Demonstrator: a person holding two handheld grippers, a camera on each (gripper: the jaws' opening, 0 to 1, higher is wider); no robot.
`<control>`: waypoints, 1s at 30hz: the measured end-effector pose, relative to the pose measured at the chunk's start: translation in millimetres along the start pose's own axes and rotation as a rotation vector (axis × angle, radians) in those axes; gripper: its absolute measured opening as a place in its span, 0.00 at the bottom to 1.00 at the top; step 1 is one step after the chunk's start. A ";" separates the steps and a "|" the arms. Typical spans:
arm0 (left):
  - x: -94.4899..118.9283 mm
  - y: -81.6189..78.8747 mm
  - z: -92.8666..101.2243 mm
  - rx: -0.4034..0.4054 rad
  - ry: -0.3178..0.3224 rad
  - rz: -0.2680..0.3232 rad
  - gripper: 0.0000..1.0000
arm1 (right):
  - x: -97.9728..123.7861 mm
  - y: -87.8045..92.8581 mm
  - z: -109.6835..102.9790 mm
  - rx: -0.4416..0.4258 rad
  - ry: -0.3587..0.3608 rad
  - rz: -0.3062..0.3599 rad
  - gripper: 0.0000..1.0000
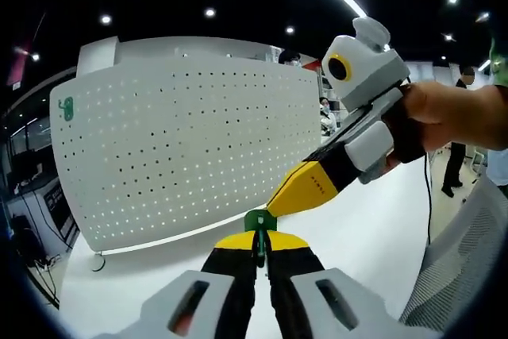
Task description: Insert the hook assembly into the mounting plate slot until the hook locks in place.
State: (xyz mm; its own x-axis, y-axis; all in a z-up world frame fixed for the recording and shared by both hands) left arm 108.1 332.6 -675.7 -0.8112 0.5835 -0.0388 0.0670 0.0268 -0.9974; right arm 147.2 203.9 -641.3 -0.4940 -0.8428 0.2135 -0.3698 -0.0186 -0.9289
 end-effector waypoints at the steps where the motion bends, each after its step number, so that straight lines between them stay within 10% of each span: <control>1: 0.1 0.0 0.2 0.001 0.000 0.000 0.04 | 0.2 0.0 0.2 0.000 0.001 0.000 0.00; 30: 2.4 -0.8 1.5 0.025 -0.003 0.003 0.03 | 5.0 -6.8 0.4 -0.022 0.015 0.036 0.04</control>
State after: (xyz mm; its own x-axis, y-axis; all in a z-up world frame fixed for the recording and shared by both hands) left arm 105.2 332.8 -675.1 -0.8127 0.5812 -0.0420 0.0552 0.0050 -0.9985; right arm 147.6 199.6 -634.0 -0.5187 -0.8347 0.1849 -0.3688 0.0234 -0.9292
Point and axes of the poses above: the point that each gripper's makers call its tool centre point, and the gripper's own axes: x roughly backward along the fingers, z roughly to its right, y roughly out of its underside, the point moved 9 cm from there along x, roughly backward along the fingers, and after that the axes turned 15 degrees about z, right-handed, at the moved point
